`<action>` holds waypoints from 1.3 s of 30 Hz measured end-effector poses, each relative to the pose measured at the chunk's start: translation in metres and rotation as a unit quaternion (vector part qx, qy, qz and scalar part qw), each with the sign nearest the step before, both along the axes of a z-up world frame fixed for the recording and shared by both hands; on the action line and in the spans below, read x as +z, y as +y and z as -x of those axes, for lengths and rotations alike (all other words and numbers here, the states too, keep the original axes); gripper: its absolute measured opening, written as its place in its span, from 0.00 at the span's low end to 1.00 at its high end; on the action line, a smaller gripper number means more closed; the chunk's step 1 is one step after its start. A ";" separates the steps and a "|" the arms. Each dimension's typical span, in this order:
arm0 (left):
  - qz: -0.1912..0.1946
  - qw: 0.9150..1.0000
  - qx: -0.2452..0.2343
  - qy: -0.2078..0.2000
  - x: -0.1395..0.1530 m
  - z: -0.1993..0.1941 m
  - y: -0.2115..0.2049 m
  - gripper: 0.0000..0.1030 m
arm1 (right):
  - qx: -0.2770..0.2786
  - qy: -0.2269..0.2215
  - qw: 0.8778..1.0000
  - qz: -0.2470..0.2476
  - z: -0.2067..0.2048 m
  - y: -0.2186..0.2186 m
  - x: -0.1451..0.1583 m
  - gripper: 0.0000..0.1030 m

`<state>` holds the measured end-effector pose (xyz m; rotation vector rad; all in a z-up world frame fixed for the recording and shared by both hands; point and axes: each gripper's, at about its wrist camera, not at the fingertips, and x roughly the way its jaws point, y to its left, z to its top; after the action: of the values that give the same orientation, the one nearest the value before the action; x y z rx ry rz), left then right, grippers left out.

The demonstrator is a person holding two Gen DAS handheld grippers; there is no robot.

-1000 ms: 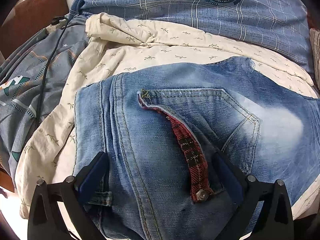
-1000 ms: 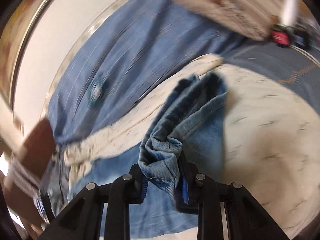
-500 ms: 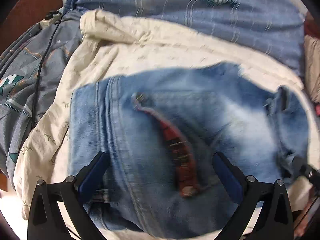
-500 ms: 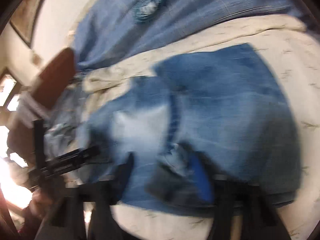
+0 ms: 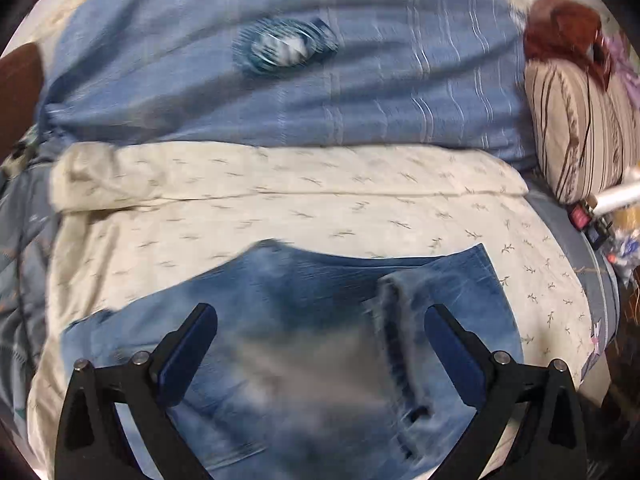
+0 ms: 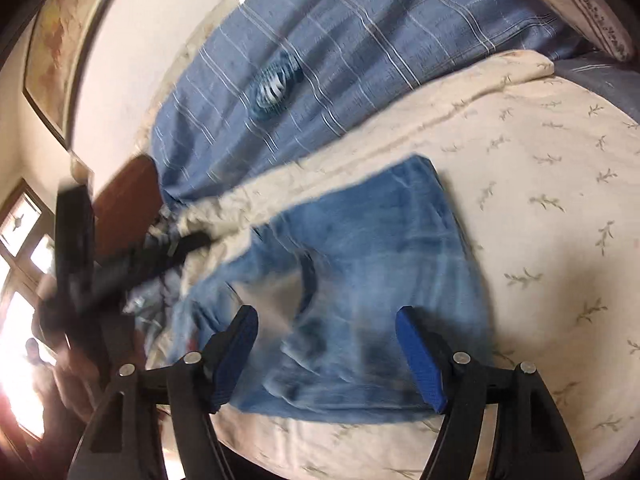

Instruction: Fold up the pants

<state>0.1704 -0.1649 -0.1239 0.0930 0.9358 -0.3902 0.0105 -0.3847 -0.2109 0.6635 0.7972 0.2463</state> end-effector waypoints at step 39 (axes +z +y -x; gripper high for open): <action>-0.101 0.993 -0.055 0.007 -0.045 0.007 -0.024 0.60 | 0.134 0.008 0.977 0.166 -0.018 0.087 -0.019 0.69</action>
<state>0.1635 -0.1889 -0.1686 0.3278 0.9845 -0.3976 0.0287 -0.2980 -0.2301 0.2421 0.9176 0.3427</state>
